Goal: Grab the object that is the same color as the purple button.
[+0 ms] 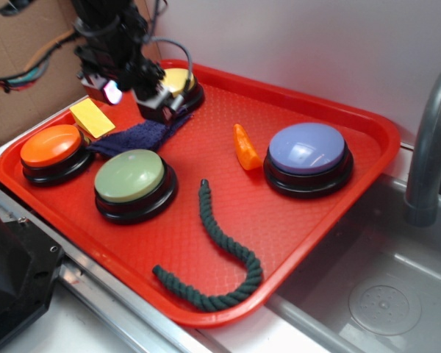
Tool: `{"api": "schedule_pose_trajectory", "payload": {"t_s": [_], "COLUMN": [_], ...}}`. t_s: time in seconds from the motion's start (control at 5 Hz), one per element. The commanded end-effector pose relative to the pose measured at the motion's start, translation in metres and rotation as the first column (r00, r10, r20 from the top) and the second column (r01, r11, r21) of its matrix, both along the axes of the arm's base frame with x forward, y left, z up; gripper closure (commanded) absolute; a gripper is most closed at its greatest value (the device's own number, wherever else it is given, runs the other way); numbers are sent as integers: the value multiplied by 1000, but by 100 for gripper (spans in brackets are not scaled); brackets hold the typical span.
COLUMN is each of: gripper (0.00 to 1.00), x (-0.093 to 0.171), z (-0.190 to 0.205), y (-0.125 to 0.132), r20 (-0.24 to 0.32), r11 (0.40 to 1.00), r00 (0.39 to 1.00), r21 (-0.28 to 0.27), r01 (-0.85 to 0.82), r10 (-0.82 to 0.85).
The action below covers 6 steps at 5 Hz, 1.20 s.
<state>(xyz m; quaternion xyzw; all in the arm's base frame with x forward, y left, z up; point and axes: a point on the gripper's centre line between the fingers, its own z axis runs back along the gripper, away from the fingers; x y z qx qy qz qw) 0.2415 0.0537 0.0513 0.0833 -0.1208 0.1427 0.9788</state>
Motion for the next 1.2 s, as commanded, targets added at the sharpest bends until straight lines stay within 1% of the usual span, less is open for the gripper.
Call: {"api": "schedule_pose_trajectory", "payload": {"t_s": [0.0, 0.2, 0.4, 0.6, 0.8, 1.0], "gripper": [0, 0, 77, 100, 100, 100], "x": [18, 20, 21, 21, 21, 21], "z": [-15, -21, -27, -28, -26, -11], "y": [23, 26, 27, 25, 24, 16], "r20": [4, -2, -16, -23, -30, -17], "r11": [998, 995, 994, 993, 995, 995], "r00": [998, 998, 997, 998, 998, 999], "r21": [-21, -80, -79, -98, -86, -82], "r01": [-57, -67, -74, -65, -53, -49], "r10": [57, 67, 73, 63, 51, 48]}}
